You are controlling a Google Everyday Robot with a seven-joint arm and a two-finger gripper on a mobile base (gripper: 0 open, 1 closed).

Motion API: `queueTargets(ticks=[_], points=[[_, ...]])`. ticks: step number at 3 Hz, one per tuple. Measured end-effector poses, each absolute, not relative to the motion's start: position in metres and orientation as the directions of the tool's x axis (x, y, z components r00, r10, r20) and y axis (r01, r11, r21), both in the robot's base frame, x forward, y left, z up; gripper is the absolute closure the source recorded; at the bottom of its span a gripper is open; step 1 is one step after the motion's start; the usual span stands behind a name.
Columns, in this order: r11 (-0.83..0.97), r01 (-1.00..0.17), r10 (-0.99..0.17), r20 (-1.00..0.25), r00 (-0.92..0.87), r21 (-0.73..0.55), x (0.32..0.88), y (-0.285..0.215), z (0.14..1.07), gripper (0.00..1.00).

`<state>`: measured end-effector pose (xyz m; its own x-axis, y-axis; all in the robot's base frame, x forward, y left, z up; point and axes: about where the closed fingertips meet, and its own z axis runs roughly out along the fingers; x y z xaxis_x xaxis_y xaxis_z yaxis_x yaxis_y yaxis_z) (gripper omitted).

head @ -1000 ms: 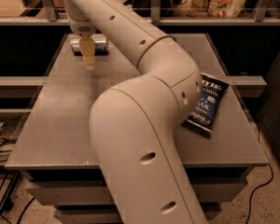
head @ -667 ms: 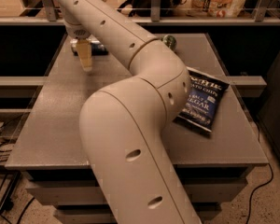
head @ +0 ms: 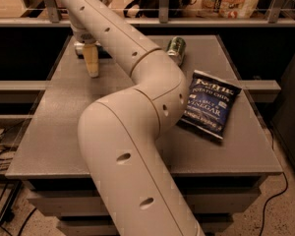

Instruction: Place redbull can upright

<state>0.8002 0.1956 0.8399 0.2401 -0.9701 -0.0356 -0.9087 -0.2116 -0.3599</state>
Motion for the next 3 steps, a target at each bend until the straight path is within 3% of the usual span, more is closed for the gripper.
queueTargets(ticks=[3], points=[[-0.212,-0.909,-0.970,-0.036,0.240,-0.360,0.7998,0.1954,0.8475,0.71]])
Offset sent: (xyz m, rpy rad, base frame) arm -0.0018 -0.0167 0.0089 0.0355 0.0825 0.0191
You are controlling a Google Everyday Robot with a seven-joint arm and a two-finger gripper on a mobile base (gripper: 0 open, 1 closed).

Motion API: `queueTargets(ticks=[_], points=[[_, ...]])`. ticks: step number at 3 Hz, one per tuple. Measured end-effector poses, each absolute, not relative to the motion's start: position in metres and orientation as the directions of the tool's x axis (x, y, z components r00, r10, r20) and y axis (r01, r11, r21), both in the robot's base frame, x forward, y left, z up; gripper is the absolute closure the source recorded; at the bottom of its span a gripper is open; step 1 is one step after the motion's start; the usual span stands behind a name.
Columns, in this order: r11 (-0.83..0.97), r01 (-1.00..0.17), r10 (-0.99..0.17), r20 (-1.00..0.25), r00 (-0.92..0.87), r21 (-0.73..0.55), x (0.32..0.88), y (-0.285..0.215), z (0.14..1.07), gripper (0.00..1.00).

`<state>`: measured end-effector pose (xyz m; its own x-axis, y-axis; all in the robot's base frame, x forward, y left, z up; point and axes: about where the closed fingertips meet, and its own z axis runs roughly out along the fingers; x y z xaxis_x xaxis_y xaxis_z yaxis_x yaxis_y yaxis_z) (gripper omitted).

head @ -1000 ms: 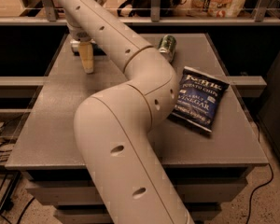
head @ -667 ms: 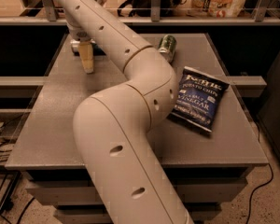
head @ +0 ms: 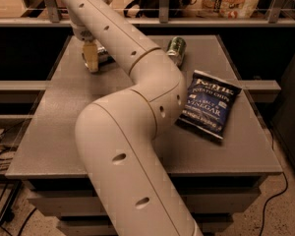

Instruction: Place redbull can upright

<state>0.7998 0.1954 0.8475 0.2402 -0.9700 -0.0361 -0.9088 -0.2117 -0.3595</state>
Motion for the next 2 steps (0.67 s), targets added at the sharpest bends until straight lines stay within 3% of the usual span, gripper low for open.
queueTargets(ticks=[1,2], points=[[-0.211,-0.909,-0.970,-0.036,0.240,-0.360,0.800,0.195,0.851,0.95],[-0.176,-0.907,-0.974,-0.063,0.215,-0.384,0.797,0.180,0.872,1.00]])
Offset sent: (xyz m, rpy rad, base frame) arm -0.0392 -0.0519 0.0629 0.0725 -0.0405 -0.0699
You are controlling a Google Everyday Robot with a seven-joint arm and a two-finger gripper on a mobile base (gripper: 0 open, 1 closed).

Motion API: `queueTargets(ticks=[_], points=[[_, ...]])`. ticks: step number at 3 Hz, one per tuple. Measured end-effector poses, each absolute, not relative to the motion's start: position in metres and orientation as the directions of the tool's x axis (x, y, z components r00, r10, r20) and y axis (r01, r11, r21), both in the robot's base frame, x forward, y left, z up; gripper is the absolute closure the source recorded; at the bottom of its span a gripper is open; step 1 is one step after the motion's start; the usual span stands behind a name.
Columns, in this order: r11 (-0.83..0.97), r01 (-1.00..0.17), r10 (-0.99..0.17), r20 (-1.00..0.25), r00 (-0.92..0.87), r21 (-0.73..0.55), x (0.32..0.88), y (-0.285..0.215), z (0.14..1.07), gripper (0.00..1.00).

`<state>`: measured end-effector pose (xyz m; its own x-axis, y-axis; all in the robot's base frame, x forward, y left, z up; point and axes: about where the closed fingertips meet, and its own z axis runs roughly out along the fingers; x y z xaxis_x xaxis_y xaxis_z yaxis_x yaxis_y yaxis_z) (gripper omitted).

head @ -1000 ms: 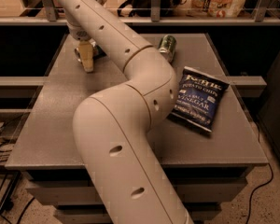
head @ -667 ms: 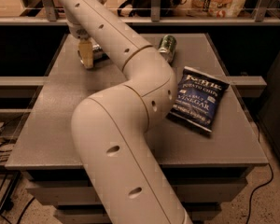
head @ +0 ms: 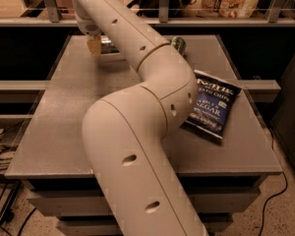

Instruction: Place redbull can upright

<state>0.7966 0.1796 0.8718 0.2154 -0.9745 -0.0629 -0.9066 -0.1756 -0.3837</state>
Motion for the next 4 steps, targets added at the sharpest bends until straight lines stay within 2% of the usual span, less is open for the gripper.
queueTargets(ticks=[2,4], points=[[-0.084,-0.895,-0.940,-0.263,0.218,-0.439,0.773,0.143,0.934,1.00],[0.001,-0.898,-0.771,-0.572,0.280,-0.440,0.726,0.127,0.958,1.00]])
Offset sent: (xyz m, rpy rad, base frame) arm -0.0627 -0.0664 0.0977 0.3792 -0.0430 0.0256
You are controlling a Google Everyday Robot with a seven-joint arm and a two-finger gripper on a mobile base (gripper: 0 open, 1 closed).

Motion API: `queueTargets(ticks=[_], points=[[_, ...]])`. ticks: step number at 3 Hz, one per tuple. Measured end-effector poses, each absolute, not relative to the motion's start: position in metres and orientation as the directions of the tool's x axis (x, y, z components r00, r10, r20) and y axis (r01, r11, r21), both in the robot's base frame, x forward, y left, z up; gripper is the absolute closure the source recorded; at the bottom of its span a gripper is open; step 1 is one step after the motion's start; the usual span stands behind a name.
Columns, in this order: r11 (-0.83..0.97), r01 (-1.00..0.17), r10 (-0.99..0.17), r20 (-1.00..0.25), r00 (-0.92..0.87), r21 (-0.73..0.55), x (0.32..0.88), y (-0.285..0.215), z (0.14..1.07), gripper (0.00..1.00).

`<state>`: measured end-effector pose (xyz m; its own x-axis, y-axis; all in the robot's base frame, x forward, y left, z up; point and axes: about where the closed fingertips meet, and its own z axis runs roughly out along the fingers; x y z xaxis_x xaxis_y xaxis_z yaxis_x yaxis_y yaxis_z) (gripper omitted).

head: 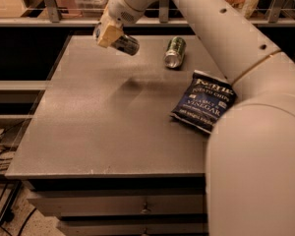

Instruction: Place redbull can upright

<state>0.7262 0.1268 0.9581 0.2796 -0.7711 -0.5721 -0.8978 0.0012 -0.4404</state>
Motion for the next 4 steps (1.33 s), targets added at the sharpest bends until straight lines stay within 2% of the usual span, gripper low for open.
queueTargets(ticks=[2,3,4], points=[[0.130,-0.934,-0.527,-0.821,0.219,-0.333,0.669,0.138,0.941,1.00],[0.193,-0.936,-0.444,-0.877,0.183,-0.293,0.654,0.136,0.939,1.00],[0.191,-0.937,-0.445,-0.877,0.184,-0.293,0.654,0.137,0.939,1.00]])
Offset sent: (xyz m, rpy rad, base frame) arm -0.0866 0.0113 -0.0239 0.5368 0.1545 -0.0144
